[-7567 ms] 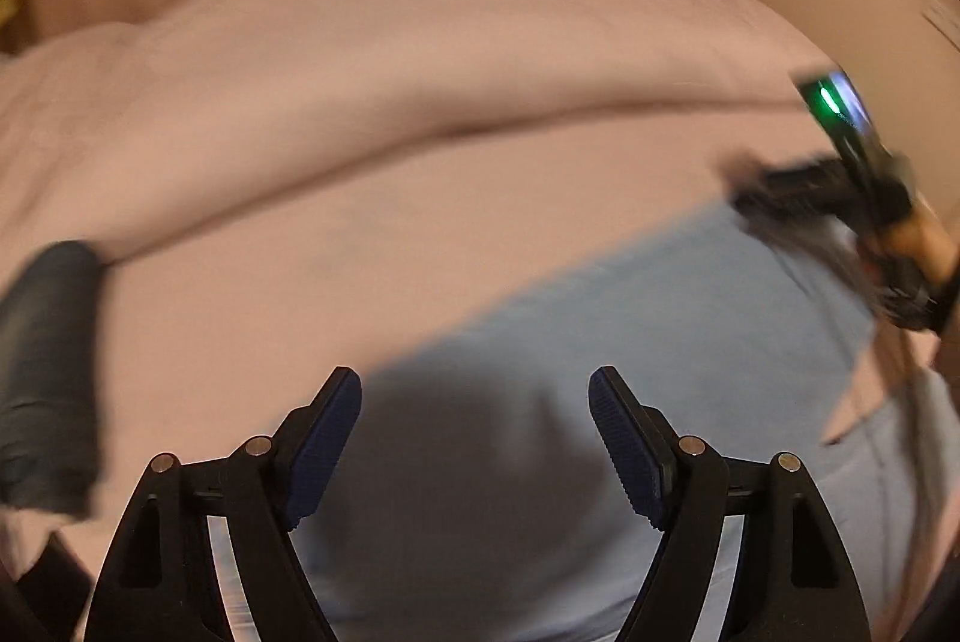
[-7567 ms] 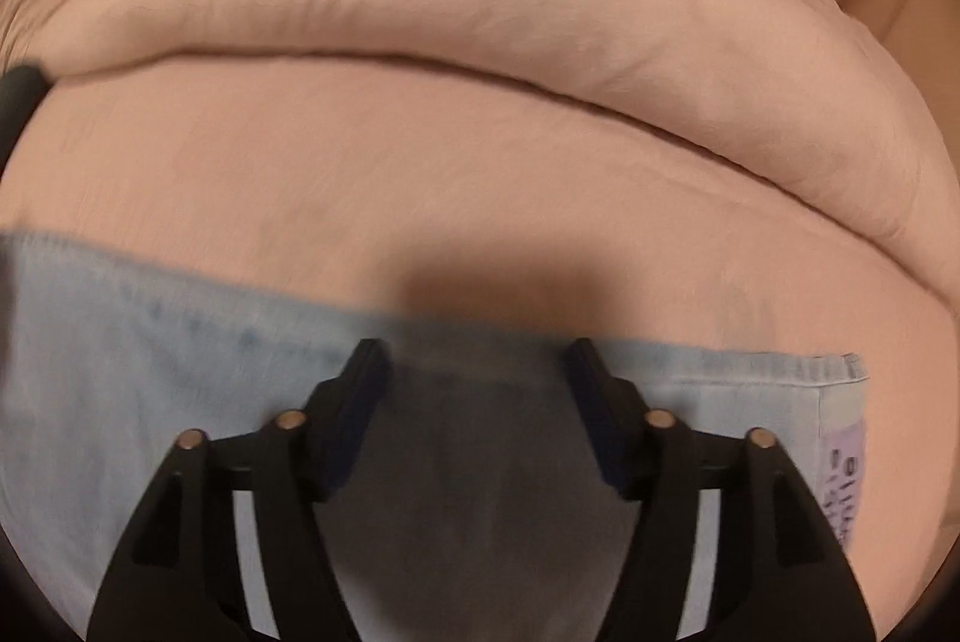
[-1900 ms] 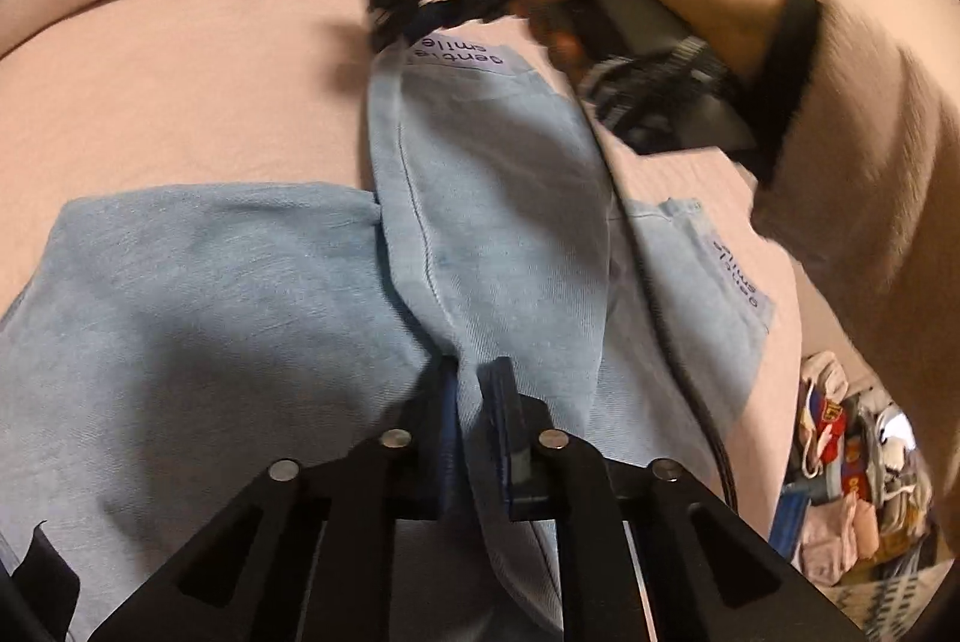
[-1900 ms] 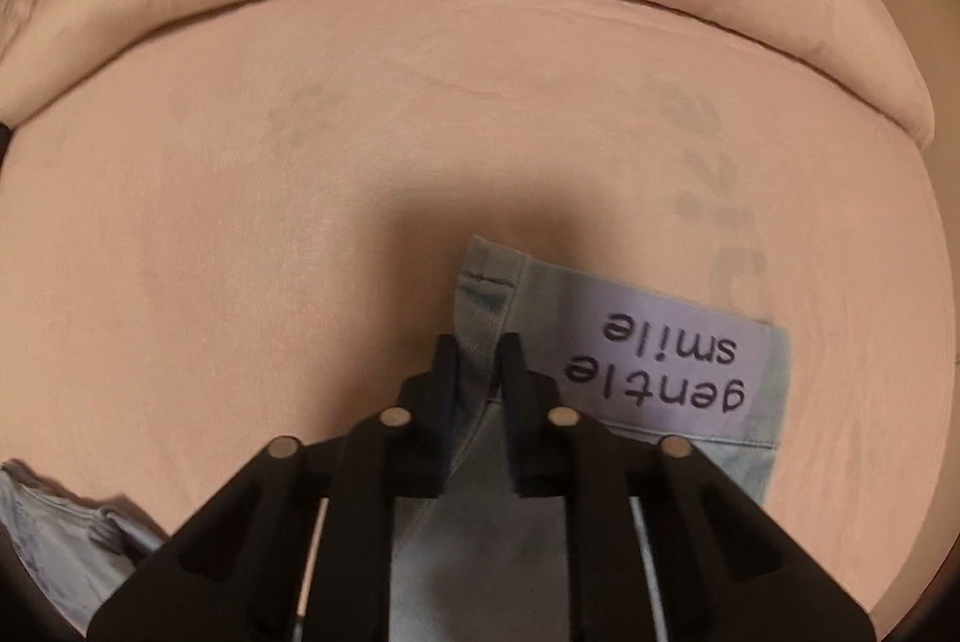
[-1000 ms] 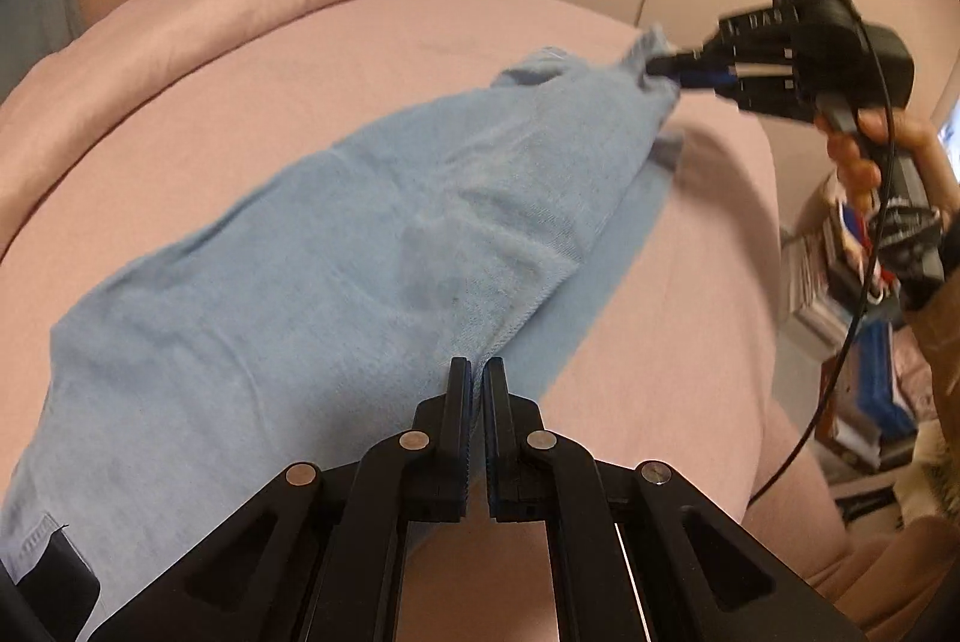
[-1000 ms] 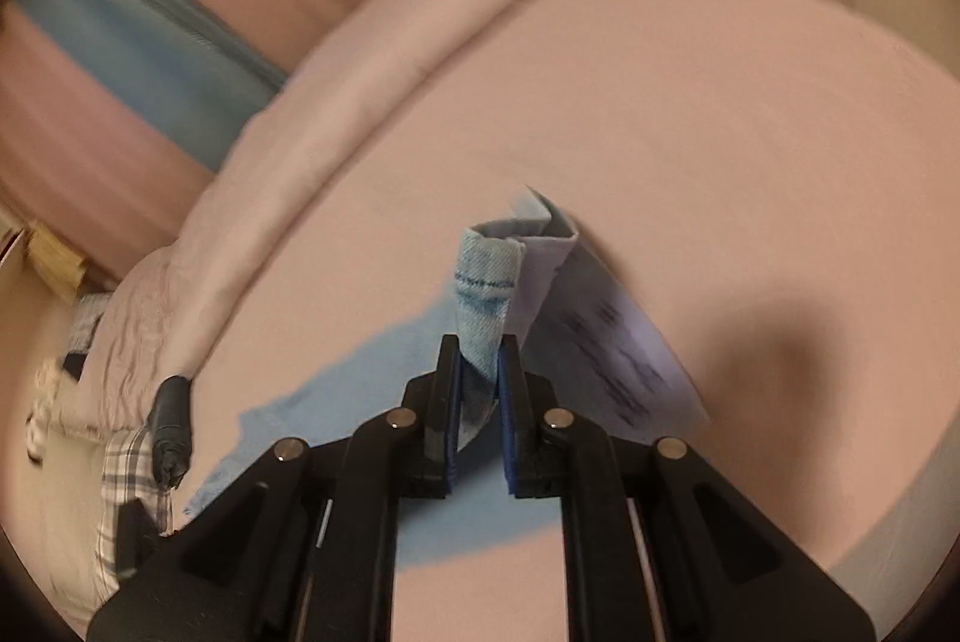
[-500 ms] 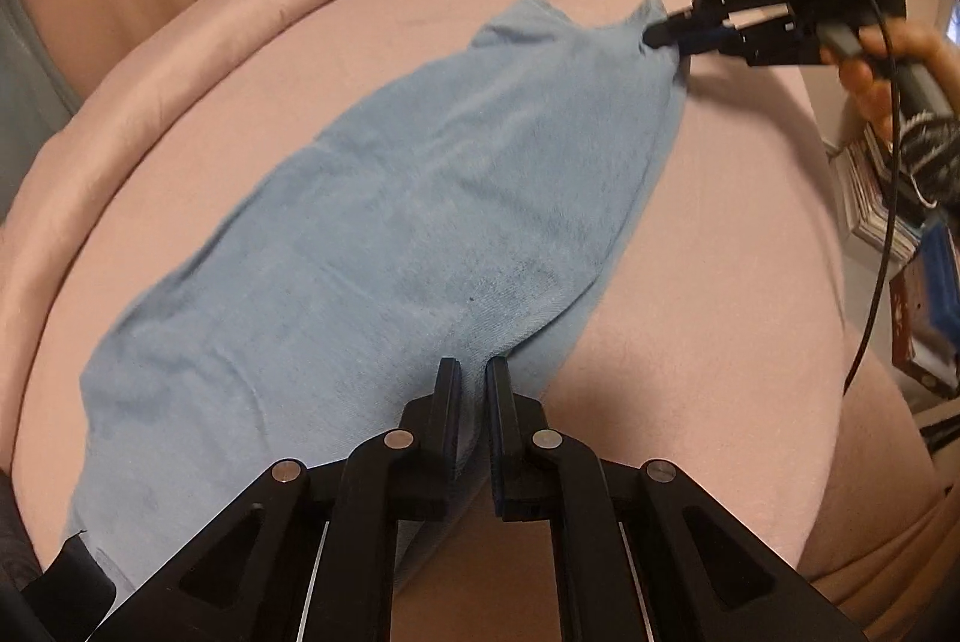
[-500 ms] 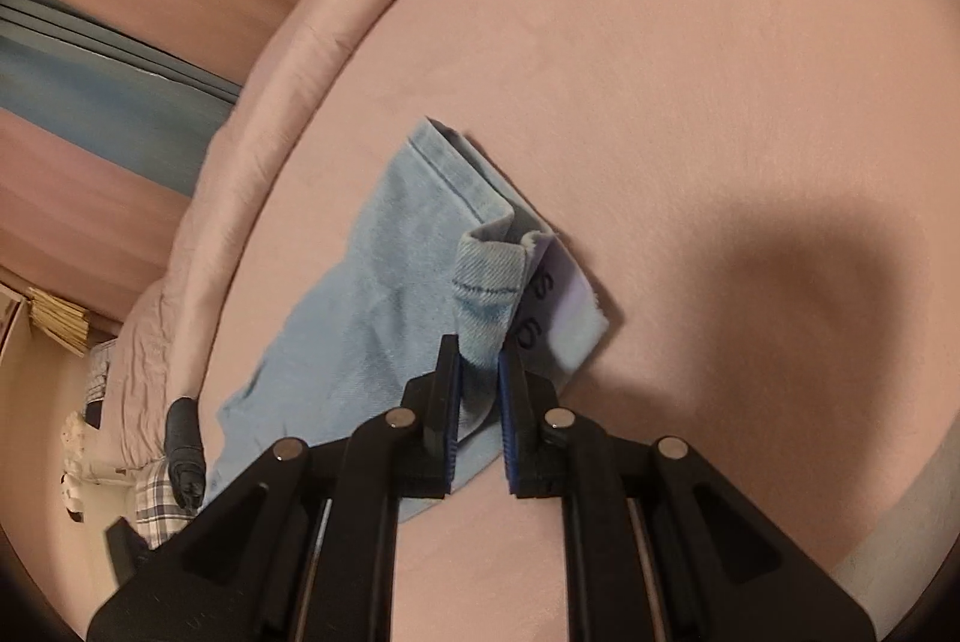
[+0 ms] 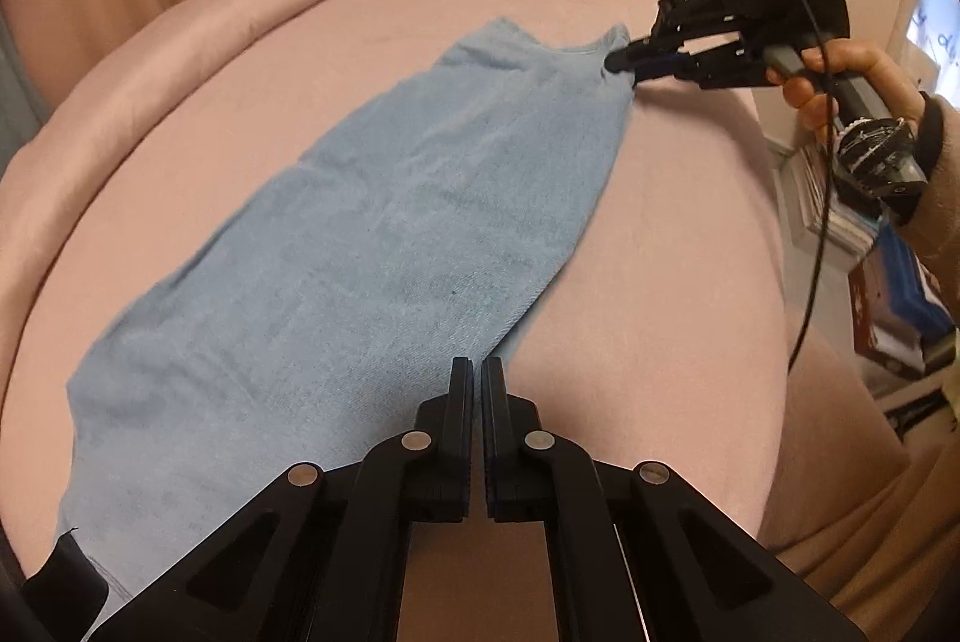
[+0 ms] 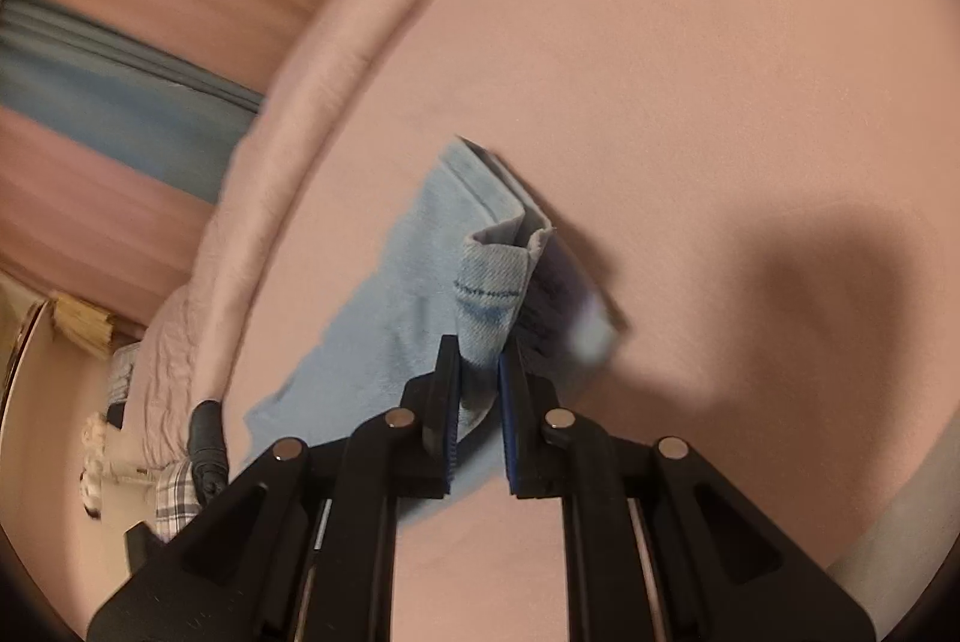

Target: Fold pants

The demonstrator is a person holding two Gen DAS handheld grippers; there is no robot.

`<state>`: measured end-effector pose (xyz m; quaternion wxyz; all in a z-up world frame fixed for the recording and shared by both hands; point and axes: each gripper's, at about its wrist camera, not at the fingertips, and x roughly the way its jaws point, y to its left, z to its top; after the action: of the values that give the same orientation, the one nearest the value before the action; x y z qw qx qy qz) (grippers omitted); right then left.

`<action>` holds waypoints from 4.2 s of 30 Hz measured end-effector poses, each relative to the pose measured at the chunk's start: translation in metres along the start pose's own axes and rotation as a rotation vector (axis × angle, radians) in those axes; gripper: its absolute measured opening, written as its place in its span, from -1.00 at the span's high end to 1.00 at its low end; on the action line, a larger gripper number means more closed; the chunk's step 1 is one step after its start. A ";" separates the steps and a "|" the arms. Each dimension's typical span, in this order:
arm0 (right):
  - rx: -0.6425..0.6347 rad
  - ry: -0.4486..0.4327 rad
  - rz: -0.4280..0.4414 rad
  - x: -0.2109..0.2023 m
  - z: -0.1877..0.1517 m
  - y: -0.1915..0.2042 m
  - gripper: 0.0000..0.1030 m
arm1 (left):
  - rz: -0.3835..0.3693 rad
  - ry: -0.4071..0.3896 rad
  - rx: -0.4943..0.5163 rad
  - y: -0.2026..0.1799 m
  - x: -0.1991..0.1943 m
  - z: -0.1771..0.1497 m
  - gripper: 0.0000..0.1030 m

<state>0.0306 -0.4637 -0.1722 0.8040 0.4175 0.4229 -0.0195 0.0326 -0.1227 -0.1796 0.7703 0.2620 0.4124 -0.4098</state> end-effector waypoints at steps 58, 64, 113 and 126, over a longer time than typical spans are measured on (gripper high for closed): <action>-0.846 0.426 0.134 0.130 -0.061 0.268 -0.09 | 0.344 -0.173 -0.975 0.239 -0.108 -0.178 -0.09; -0.866 0.613 0.159 0.211 -0.095 0.332 -0.03 | 0.324 -0.167 -0.920 0.245 -0.099 -0.177 -0.09; -0.901 0.623 0.122 0.179 -0.112 0.309 0.67 | 0.076 -0.163 -0.665 0.216 -0.038 -0.067 -0.09; -0.729 0.419 -0.013 0.193 -0.062 0.266 0.48 | 0.227 -0.030 -0.635 0.217 0.000 -0.043 -0.09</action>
<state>0.2153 -0.1860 -0.1503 0.7955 0.0979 0.5593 0.2118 0.1981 0.0232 -0.1883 0.8601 0.0473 0.4763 -0.1765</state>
